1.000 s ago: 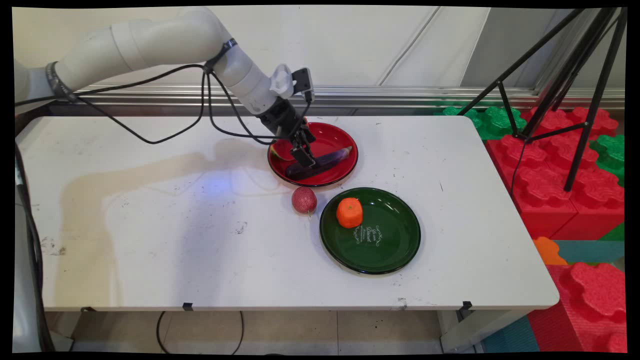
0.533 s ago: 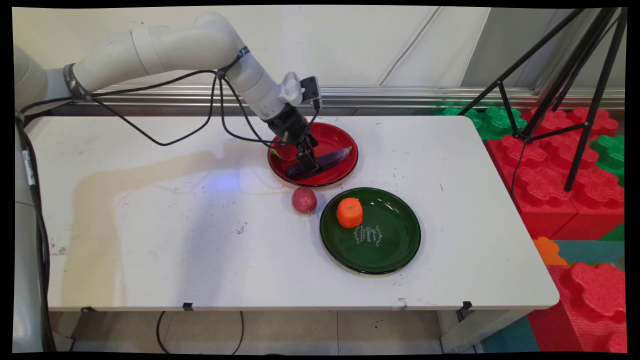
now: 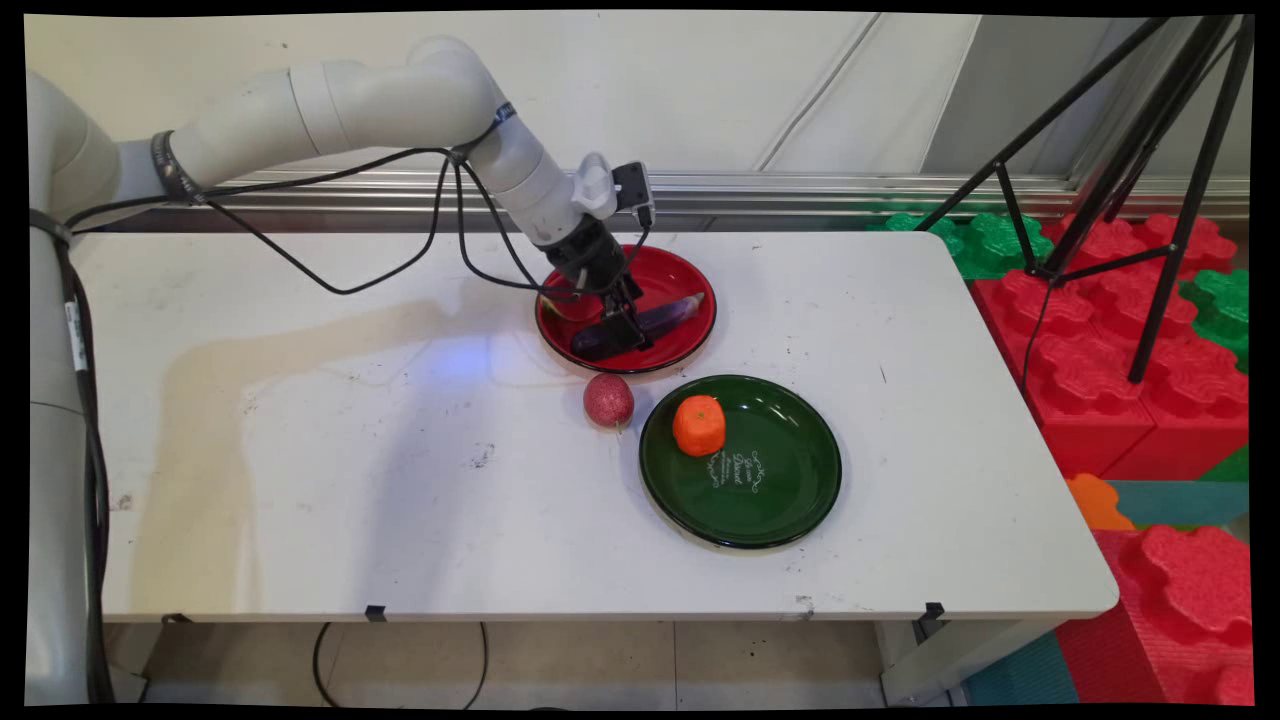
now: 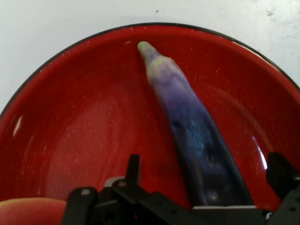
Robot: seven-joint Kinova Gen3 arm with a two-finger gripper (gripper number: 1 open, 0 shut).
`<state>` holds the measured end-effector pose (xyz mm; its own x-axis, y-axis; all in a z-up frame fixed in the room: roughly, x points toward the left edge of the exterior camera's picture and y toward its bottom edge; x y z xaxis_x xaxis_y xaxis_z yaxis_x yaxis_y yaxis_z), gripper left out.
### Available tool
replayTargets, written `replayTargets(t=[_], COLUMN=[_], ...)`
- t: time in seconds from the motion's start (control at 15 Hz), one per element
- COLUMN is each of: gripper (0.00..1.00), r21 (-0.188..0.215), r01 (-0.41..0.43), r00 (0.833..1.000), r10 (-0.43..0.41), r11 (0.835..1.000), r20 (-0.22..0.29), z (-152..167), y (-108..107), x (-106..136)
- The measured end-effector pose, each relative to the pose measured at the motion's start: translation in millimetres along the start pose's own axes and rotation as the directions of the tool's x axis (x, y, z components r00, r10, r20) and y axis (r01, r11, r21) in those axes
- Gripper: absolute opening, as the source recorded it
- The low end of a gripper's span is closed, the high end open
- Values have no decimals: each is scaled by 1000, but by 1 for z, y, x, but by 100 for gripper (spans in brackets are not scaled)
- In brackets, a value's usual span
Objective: Pick up the eggplant from the red plate
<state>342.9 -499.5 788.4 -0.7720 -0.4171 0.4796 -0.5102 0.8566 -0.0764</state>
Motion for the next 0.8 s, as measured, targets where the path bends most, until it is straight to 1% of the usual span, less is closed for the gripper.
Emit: replayTargets(t=[0.53,0.6,0.8], gripper=[100,0,0], r21=[-2,-3,-5], r01=[-7,-8,-10], r00=[1000,1000,1000], r10=[7,8,10], r11=[1000,1000,1000], r20=[14,15,15], z=[6,7,8], y=[-1,-1,-1], x=[1,1,3])
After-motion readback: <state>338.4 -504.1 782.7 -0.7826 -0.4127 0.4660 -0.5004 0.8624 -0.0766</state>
